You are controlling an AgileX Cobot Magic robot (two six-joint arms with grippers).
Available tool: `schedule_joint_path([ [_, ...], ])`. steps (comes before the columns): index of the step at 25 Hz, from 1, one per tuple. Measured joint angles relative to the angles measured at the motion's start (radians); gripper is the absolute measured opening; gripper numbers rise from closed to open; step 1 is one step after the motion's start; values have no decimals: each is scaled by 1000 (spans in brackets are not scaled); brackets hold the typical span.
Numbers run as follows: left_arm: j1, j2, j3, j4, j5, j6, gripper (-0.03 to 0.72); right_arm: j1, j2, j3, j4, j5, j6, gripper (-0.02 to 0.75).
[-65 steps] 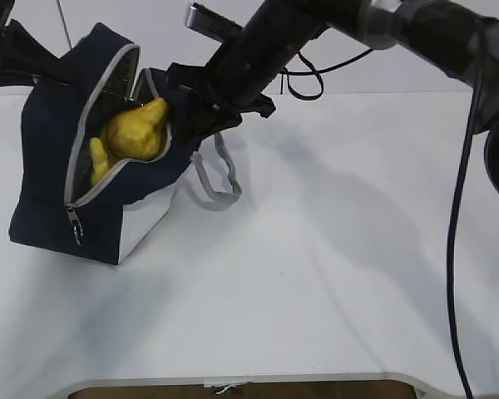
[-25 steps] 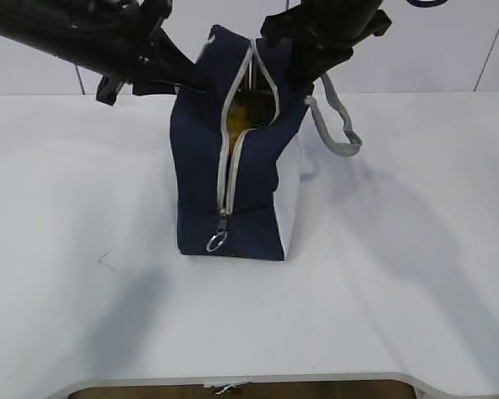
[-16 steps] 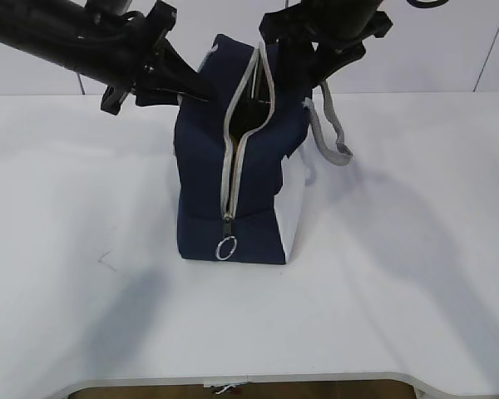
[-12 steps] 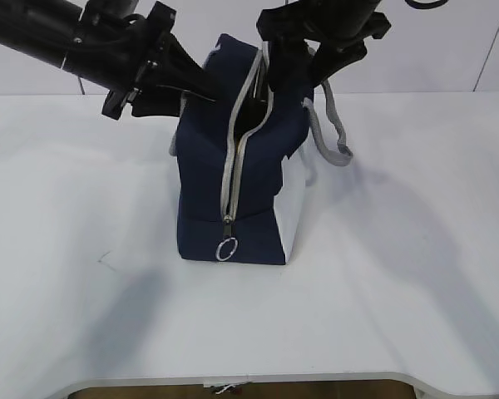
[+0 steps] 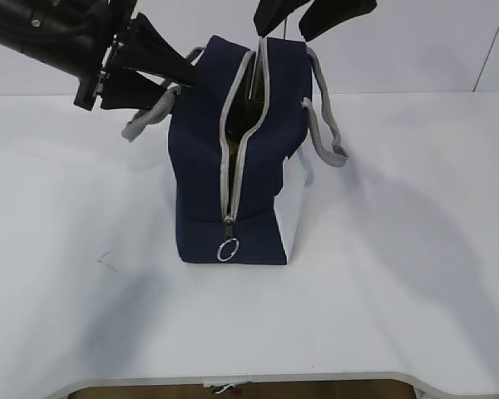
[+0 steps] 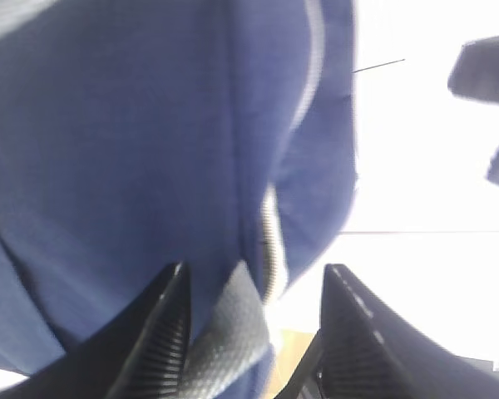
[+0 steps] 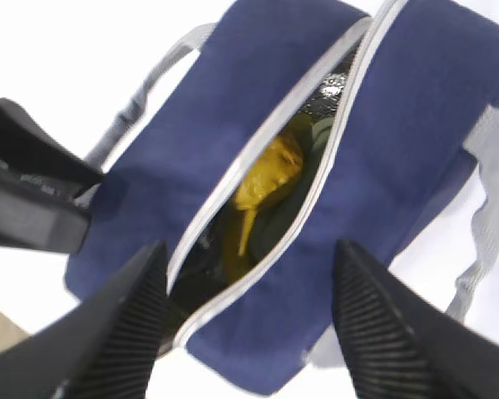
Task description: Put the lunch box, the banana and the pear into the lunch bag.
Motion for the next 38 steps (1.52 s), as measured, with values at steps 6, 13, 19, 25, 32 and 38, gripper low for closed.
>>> schedule_joint_path([
  [6, 2, -29, 0, -36, 6, 0, 383, 0, -120, 140, 14, 0, 0, 498],
  [13, 2, -63, 0, -104, 6, 4, 341, 0, -289, 384, 14, 0, -13, 498],
  [19, -4, -72, 0, -173, -22, 88, 333, 0, -383, 505, 14, 0, -33, 498],
  [25, -8, -74, 0, -244, -77, 168, 330, 0, -401, 525, 12, 0, -59, 498],
  [32, -10, -167, 0, -137, 15, 174, 330, 0, -402, 525, -12, -2, -84, 497],
  [38, -13, -279, 0, 202, 31, -24, 330, 0, -394, 557, -8, -4, -108, 498],
])
